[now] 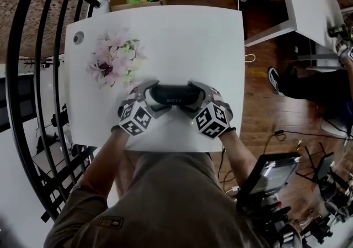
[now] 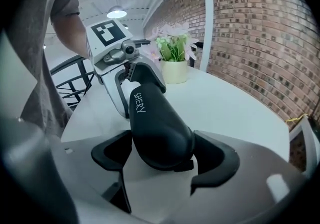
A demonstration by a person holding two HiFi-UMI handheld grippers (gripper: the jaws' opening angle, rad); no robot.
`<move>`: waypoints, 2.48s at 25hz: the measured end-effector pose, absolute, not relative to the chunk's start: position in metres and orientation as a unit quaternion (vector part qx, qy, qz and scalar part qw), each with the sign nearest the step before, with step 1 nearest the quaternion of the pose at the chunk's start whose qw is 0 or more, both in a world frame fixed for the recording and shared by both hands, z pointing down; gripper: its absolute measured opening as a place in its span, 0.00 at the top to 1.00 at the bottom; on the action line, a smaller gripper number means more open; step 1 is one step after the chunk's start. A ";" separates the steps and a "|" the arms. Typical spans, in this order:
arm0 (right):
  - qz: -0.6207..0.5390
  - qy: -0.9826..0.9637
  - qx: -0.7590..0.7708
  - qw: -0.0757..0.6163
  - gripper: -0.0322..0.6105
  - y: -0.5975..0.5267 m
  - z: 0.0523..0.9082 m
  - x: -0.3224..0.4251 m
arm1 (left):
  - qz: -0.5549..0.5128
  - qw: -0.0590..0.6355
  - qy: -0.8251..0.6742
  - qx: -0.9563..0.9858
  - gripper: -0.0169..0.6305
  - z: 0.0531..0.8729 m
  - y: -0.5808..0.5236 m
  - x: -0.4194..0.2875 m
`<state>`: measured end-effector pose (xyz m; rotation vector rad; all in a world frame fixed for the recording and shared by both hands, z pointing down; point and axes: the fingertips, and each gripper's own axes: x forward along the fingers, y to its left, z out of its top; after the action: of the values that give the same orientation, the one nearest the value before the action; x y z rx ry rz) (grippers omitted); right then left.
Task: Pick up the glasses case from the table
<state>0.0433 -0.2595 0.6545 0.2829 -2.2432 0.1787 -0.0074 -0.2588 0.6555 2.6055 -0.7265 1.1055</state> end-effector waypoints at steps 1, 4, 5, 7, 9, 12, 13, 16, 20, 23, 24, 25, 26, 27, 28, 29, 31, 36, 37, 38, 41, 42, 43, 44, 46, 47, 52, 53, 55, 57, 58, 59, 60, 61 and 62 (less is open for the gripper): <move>0.074 -0.897 0.112 0.420 0.35 -0.260 0.654 0.043 | 0.373 0.116 -0.251 0.886 0.33 0.656 -0.260 -0.008; 0.073 -0.901 0.107 0.415 0.35 -0.262 0.652 0.043 | 0.368 0.128 -0.255 0.885 0.34 0.655 -0.261 -0.008; 0.071 -0.902 0.105 0.412 0.35 -0.262 0.650 0.043 | 0.366 0.130 -0.257 0.885 0.34 0.653 -0.261 -0.008; 0.069 -0.906 0.101 0.404 0.35 -0.260 0.643 0.043 | 0.361 0.130 -0.263 0.885 0.34 0.646 -0.259 -0.007; 0.068 -0.911 0.096 0.395 0.35 -0.256 0.634 0.044 | 0.356 0.128 -0.270 0.885 0.34 0.636 -0.255 -0.005; 0.060 -0.919 0.091 0.379 0.35 -0.250 0.616 0.044 | 0.348 0.120 -0.281 0.887 0.34 0.616 -0.249 -0.004; 0.056 -0.921 0.090 0.374 0.35 -0.248 0.609 0.044 | 0.345 0.116 -0.285 0.887 0.34 0.609 -0.247 -0.004; 0.037 -0.928 0.086 0.360 0.35 -0.241 0.589 0.041 | 0.338 0.101 -0.299 0.886 0.34 0.588 -0.238 -0.007; 0.008 -0.933 0.089 0.347 0.35 -0.232 0.561 0.033 | 0.323 0.080 -0.314 0.889 0.34 0.562 -0.228 -0.016; -0.012 -0.934 0.099 0.343 0.35 -0.226 0.540 0.028 | 0.309 0.060 -0.319 0.894 0.34 0.541 -0.223 -0.021; -0.019 -0.934 0.103 0.342 0.35 -0.222 0.533 0.025 | 0.301 0.053 -0.321 0.896 0.34 0.533 -0.220 -0.024; -0.026 -0.934 0.106 0.340 0.35 -0.217 0.525 0.021 | 0.293 0.045 -0.323 0.899 0.34 0.524 -0.215 -0.027; -0.032 -0.934 0.110 0.337 0.35 -0.210 0.516 0.016 | 0.285 0.037 -0.324 0.901 0.34 0.516 -0.208 -0.032; -0.038 -0.935 0.113 0.335 0.35 -0.203 0.508 0.011 | 0.278 0.030 -0.326 0.903 0.34 0.507 -0.202 -0.037; -0.043 -0.935 0.115 0.333 0.35 -0.197 0.500 0.006 | 0.272 0.023 -0.327 0.905 0.34 0.499 -0.195 -0.042; -0.048 -0.935 0.118 0.331 0.35 -0.190 0.493 0.001 | 0.267 0.016 -0.327 0.906 0.34 0.492 -0.189 -0.047; -0.055 -0.935 0.122 0.328 0.35 -0.176 0.482 -0.009 | 0.258 0.006 -0.328 0.909 0.34 0.481 -0.175 -0.057; -0.064 -0.938 0.132 0.315 0.35 -0.137 0.463 -0.032 | 0.240 -0.014 -0.322 0.916 0.34 0.461 -0.137 -0.079; -0.066 -0.938 0.134 0.314 0.35 -0.131 0.461 -0.037 | 0.238 -0.017 -0.321 0.917 0.34 0.459 -0.131 -0.084; -0.067 -0.938 0.136 0.313 0.35 -0.126 0.460 -0.041 | 0.235 -0.019 -0.320 0.918 0.34 0.459 -0.126 -0.088; -0.070 -0.937 0.142 0.311 0.35 -0.114 0.463 -0.052 | 0.231 -0.024 -0.315 0.920 0.34 0.461 -0.115 -0.099; -0.071 -0.937 0.144 0.310 0.35 -0.108 0.461 -0.052 | 0.230 -0.027 -0.313 0.921 0.34 0.458 -0.109 -0.100; -0.072 -0.937 0.147 0.309 0.35 -0.101 0.456 -0.051 | 0.230 -0.030 -0.312 0.921 0.34 0.453 -0.102 -0.098; -0.073 -0.937 0.150 0.307 0.35 -0.092 0.450 -0.049 | 0.229 -0.033 -0.311 0.922 0.34 0.447 -0.093 -0.096; -0.075 -0.937 0.153 0.304 0.35 -0.079 0.437 -0.047 | 0.227 -0.037 -0.310 0.922 0.34 0.435 -0.080 -0.094; -0.077 -0.937 0.154 0.303 0.35 -0.075 0.433 -0.046 | 0.226 -0.039 -0.310 0.922 0.34 0.431 -0.076 -0.093; -0.084 -0.939 0.149 0.297 0.35 -0.072 0.425 -0.038 | 0.223 -0.043 -0.315 0.921 0.34 0.422 -0.073 -0.085; -0.087 -0.940 0.147 0.297 0.35 -0.071 0.423 -0.036 | 0.223 -0.042 -0.317 0.921 0.34 0.421 -0.072 -0.083; -0.090 -0.940 0.146 0.294 0.35 -0.072 0.421 -0.029 | 0.225 -0.043 -0.320 0.919 0.34 0.418 -0.073 -0.076; -0.090 -0.942 0.148 0.289 0.34 -0.073 0.420 -0.023 | 0.227 -0.045 -0.321 0.919 0.34 0.417 -0.073 -0.070; -0.090 -0.942 0.149 0.287 0.34 -0.073 0.419 -0.021 | 0.227 -0.046 -0.320 0.919 0.34 0.417 -0.073 -0.067; -0.090 -0.942 0.149 0.287 0.34 -0.074 0.419 -0.020 | 0.227 -0.047 -0.320 0.919 0.34 0.417 -0.073 -0.066; -0.091 -0.942 0.150 0.287 0.34 -0.074 0.419 -0.020 | 0.226 -0.047 -0.320 0.919 0.34 0.416 -0.073 -0.066; -0.091 -0.942 0.150 0.287 0.34 -0.073 0.420 -0.020 | 0.226 -0.048 -0.320 0.919 0.34 0.417 -0.073 -0.066; -0.091 -0.942 0.149 0.287 0.34 -0.073 0.421 -0.020 | 0.226 -0.048 -0.320 0.919 0.34 0.417 -0.073 -0.066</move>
<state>-0.0200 -0.0731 0.4206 0.3993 -2.5168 -0.2444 -0.0663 -0.0732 0.4170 2.9771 -1.0383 0.7333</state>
